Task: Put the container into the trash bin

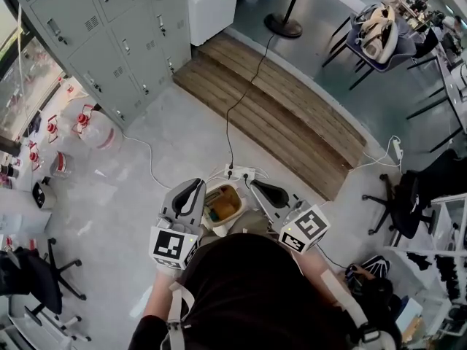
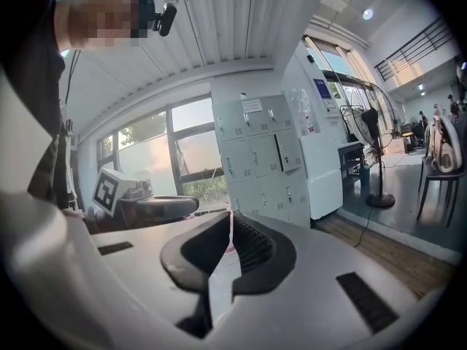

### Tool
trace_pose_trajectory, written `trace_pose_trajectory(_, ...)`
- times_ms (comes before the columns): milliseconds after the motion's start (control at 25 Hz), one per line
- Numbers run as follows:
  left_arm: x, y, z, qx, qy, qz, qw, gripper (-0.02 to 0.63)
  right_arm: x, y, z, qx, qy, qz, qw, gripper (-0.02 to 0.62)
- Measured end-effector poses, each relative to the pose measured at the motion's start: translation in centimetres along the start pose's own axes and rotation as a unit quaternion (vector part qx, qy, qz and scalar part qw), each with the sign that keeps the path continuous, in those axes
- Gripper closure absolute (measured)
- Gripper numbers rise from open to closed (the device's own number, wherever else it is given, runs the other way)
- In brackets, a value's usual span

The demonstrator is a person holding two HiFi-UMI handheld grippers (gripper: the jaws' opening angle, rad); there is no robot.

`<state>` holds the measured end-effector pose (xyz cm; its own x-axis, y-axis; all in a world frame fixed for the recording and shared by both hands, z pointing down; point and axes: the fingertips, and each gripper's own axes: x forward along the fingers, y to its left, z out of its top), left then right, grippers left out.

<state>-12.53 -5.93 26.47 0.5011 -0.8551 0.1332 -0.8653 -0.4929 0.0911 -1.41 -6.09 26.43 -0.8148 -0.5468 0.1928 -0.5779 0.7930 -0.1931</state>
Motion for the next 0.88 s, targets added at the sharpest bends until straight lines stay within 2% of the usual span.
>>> trace_pose_trajectory(640,-1.0,-2.6,0.2,0.011,-0.004,-0.011,0.9999,0.595,-2.8,1.5,-0.1,0.014,-0.015,0.009,1.0,0.572)
trace_pose_trajectory(880,-1.0,-3.1,0.0,0.007,-0.001,-0.017,0.9998,0.595,-3.5,1.1,-0.2,0.019,-0.019,-0.003,1.0,0.572)
